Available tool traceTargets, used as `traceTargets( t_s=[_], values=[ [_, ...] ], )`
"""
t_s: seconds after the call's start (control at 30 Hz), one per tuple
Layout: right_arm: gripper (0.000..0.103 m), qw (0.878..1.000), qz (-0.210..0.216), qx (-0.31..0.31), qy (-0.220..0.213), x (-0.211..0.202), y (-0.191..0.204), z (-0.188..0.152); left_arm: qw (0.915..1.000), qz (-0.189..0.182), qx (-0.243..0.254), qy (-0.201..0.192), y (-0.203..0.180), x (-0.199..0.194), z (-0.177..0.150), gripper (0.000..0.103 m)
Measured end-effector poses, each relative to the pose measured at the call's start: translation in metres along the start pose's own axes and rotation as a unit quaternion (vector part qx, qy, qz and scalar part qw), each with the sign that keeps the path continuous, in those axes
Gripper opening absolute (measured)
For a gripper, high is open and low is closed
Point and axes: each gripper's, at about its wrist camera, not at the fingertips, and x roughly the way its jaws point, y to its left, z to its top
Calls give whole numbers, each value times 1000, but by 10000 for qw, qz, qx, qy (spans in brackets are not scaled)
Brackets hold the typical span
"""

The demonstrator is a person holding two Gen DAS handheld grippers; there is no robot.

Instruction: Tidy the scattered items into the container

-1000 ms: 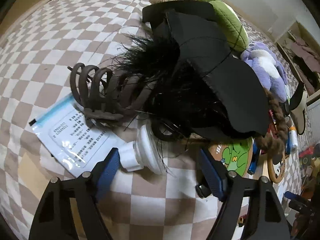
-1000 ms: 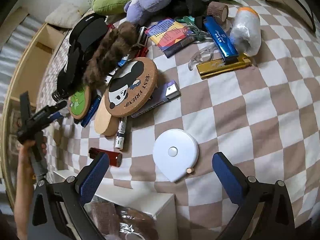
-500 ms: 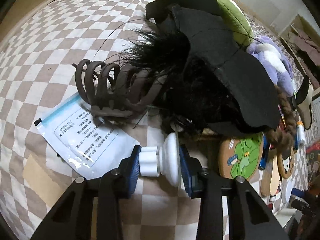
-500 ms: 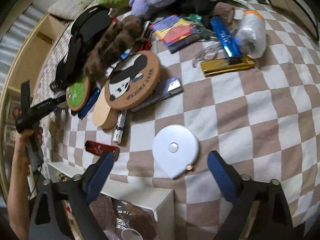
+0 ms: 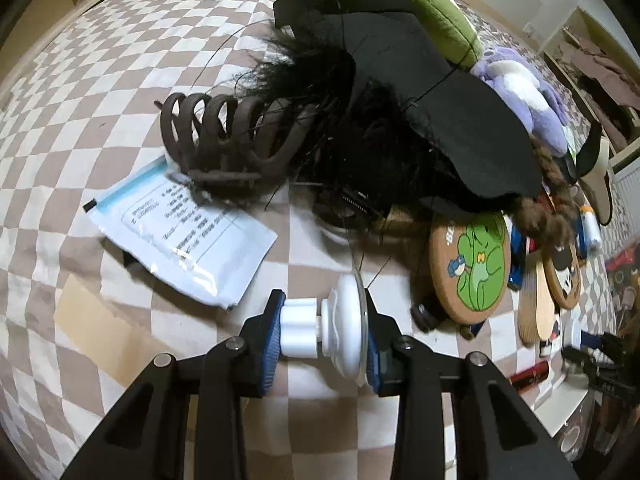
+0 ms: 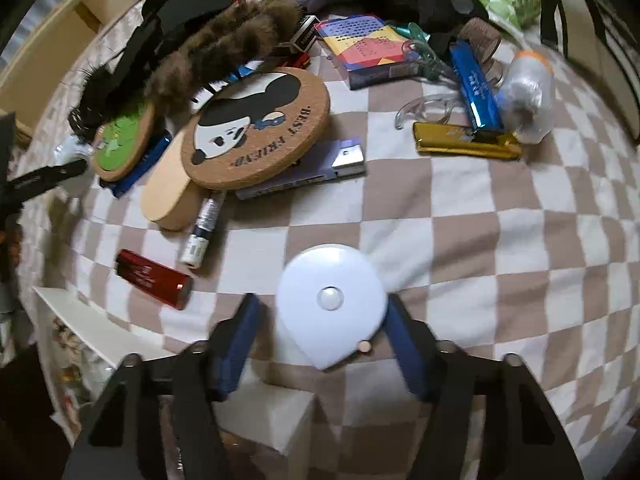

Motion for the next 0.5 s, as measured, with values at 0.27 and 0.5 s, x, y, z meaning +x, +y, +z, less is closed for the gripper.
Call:
traceTargets(
  t_s=[0.27, 0.5],
  values=[
    [54, 9979, 519, 385, -5, -6, -12, 3, 9997, -139, 127, 172, 3, -12, -21, 35],
    [54, 9890, 1247, 782, -131, -20, -16, 7, 9989, -255, 218, 315, 9, -18, -39, 35]
  ],
)
